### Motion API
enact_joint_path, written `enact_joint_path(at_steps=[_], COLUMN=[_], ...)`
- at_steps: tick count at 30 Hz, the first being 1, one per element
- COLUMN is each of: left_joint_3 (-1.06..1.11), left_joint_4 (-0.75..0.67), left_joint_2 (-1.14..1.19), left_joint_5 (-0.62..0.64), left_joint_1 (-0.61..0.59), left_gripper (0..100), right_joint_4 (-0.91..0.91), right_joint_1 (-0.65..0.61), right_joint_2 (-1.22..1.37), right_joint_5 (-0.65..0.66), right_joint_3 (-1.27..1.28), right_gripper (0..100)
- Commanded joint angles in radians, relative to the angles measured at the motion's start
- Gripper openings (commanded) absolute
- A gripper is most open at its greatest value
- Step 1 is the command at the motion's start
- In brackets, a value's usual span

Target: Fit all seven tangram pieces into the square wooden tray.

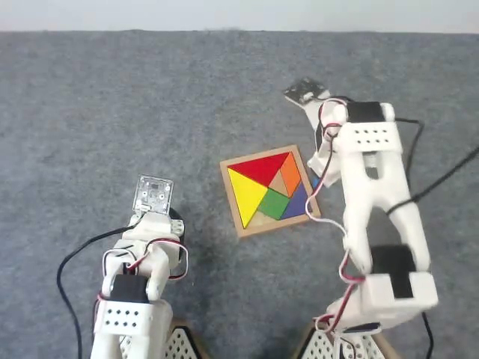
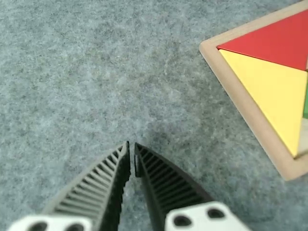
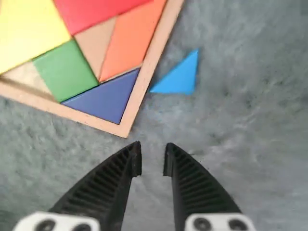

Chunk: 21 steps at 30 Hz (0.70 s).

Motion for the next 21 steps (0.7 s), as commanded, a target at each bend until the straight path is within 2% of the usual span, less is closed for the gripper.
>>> enact_joint_path(at_steps=[1,6,12,21], left_joint_3=[-0.019,-0.019,-0.019,-0.019], left_joint_4=[0.000,0.000,0.000,0.000], left_joint_2=[-0.012,-0.012,-0.012,-0.012], left_joint_5=[0.005,0.005,0.005,0.005], left_joint_1=[-0.003,-0.003,-0.003,-0.003], left_gripper=[1,1,1,1], right_joint_4=[-0.067,-0.176,-0.243,-0.246], right_joint_1=[0.016,0.007,0.007,0.007], right_joint_2=[0.031,0.119,0.239,0.358], right_joint_5=[-0.127,-0.253,-0.308,-0.397], right_joint_3=[-0.063,-0.063,-0.078,-0.230], right_gripper=[10.0,10.1,10.2,11.0])
